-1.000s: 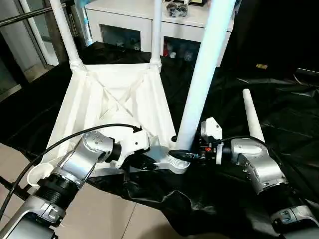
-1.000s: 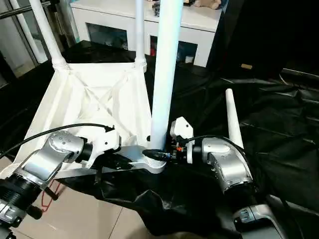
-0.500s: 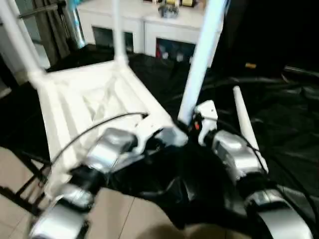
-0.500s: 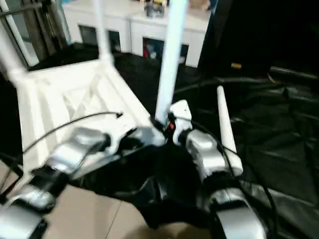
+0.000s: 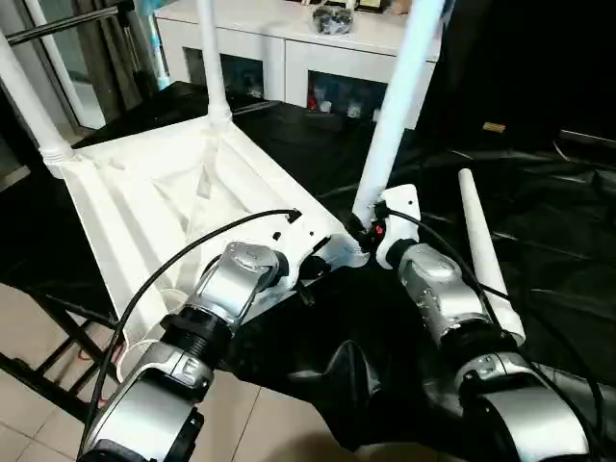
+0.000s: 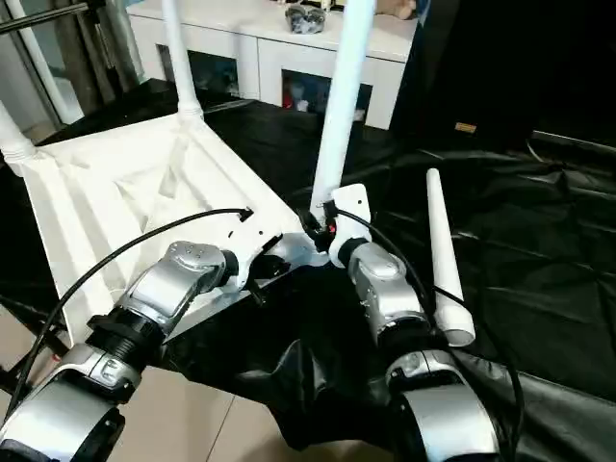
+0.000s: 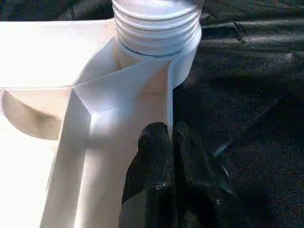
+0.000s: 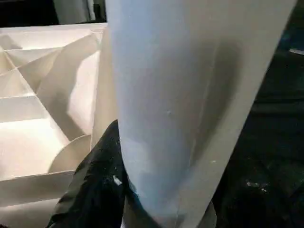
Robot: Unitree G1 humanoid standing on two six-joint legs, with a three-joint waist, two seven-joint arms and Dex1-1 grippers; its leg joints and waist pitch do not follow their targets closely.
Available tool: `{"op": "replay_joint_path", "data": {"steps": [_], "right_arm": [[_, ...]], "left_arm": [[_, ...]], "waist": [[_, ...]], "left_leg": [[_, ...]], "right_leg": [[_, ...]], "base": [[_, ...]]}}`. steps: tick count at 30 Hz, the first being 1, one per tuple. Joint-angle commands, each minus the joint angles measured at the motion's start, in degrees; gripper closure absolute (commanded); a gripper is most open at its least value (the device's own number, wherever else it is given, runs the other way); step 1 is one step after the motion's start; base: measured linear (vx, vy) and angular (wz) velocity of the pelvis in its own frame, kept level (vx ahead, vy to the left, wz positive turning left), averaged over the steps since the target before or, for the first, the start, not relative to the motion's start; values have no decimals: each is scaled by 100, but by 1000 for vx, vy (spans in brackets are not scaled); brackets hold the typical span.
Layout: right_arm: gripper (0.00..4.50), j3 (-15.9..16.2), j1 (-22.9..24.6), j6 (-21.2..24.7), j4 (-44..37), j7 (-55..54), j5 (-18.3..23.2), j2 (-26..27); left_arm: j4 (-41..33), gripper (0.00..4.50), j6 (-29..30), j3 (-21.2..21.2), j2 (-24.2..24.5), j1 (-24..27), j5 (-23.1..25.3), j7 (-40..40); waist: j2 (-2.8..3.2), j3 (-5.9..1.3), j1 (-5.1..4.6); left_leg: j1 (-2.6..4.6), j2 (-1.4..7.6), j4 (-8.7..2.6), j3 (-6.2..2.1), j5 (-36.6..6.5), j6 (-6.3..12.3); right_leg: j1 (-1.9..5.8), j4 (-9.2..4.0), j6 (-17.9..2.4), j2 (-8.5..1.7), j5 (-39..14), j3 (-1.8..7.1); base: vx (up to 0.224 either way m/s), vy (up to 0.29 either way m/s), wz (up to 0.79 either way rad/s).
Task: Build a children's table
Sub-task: Rotate leg to tighten
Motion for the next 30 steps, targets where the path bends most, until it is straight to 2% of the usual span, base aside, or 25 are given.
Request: {"op": "replay_joint_path", "data": {"steps": [1,2,3,5,6,8,9,14,17,19,21,22,23,24,26,27,29,30], "right_arm": [[261,252,339,414,712,81,-149,296],[261,204,336,403,684,107,-99,296],[205,172,333,396,666,117,-68,294],[191,127,327,362,618,146,-26,286],[188,109,324,351,589,193,-2,285],[170,49,298,303,553,279,37,291],[156,49,298,303,553,279,37,291],[102,-45,251,216,437,538,151,287],[89,-38,259,173,224,835,228,231],[79,-10,273,159,122,973,239,201],[51,82,323,153,-62,1216,217,124],[51,275,453,195,-450,1688,198,-53],[51,275,453,195,-450,1688,198,-53],[51,388,546,224,-678,2009,184,-185],[51,634,776,329,-1198,2686,203,-505],[51,741,882,409,-1447,3003,233,-682],[51,916,1042,573,-1836,3489,279,-1013],[51,1005,1109,654,-2000,3706,278,-1186]], "left_arm": [[30,450,-58,-99,-167,-96,-20,37],[35,450,-87,-91,-167,-98,-28,14],[38,450,-108,-86,-168,-99,-35,-4],[19,450,-150,-89,-158,-90,-56,-77],[1,450,-160,-94,-152,-80,-63,-108],[-35,450,-205,-101,-140,-52,-70,-192],[-35,450,-205,-101,-140,-52,-70,-192],[-207,450,-286,-156,-66,53,-107,-384],[-415,450,-426,-249,39,167,-127,-614],[-485,450,-448,-272,75,203,-137,-696],[-596,450,-566,-320,146,267,-154,-874],[-806,450,-705,-405,287,392,-177,-1145],[-806,450,-705,-405,287,392,-177,-1145],[-907,450,-706,-435,360,458,-203,-1282],[-1095,450,-952,-516,542,599,-266,-1639],[-1173,450,-919,-533,622,650,-291,-1750],[-1306,450,-992,-583,777,739,-330,-1978],[-1387,450,-991,-613,857,785,-368,-2121]], "waist": [[63,-140,22],[65,-135,25],[64,-134,20],[87,-135,23],[80,-137,20],[70,-149,36],[70,-149,36],[94,-153,51],[94,-163,53],[95,-185,67],[95,-225,84],[96,-248,104],[92,-273,117],[110,-259,117],[100,-259,142],[136,-258,154],[119,-256,187],[120,-254,195]], "left_leg": [[-108,190,-521,-56,-1538,112],[-108,194,-526,-59,-1552,117],[-114,194,-529,-60,-1563,133],[-114,199,-531,-57,-1525,138],[-114,203,-532,-55,-1506,145],[-136,207,-531,-45,-1317,175],[-136,207,-531,-45,-1317,175],[-144,210,-517,-22,-1039,238],[-155,226,-513,-21,-971,282],[-159,219,-488,-4,-752,336],[-175,206,-449,7,-340,414],[-188,200,-418,13,-28,498],[-208,195,-376,28,226,631],[-197,193,-375,40,323,721],[-179,201,-356,57,229,834],[-189,210,-357,49,238,865],[-176,220,-351,47,283,911],[-176,218,-343,66,304,931]], "right_leg": [[139,-573,-1051,-504,-2169,250],[135,-577,-1042,-508,-2191,250],[131,-582,-1012,-508,-2233,255],[123,-589,-1020,-516,-2198,262],[119,-587,-1041,-512,-2145,264],[152,-553,-1128,-509,-1816,263],[152,-553,-1128,-509,-1816,263],[183,-514,-1302,-510,-1327,262],[206,-499,-1360,-527,-1145,267],[228,-476,-1406,-522,-809,267],[263,-407,-1503,-505,-198,261],[288,-346,-1575,-491,348,256],[300,-287,-1647,-479,961,254],[276,-277,-1729,-459,1264,235],[279,-269,-1775,-466,1299,236],[292,-255,-1787,-478,1285,236],[311,-250,-1757,-456,1313,228],[287,-244,-1769,-468,1326,233]], "base": [[0,0,0],[0,0,0],[0,0,0],[0,0,0],[0,0,0],[0,0,0],[0,0,0],[0,0,0],[0,0,0],[0,0,0],[0,0,0],[0,0,0],[0,0,0],[0,0,0],[0,0,0],[0,0,0],[0,0,0],[0,0,0]]}}
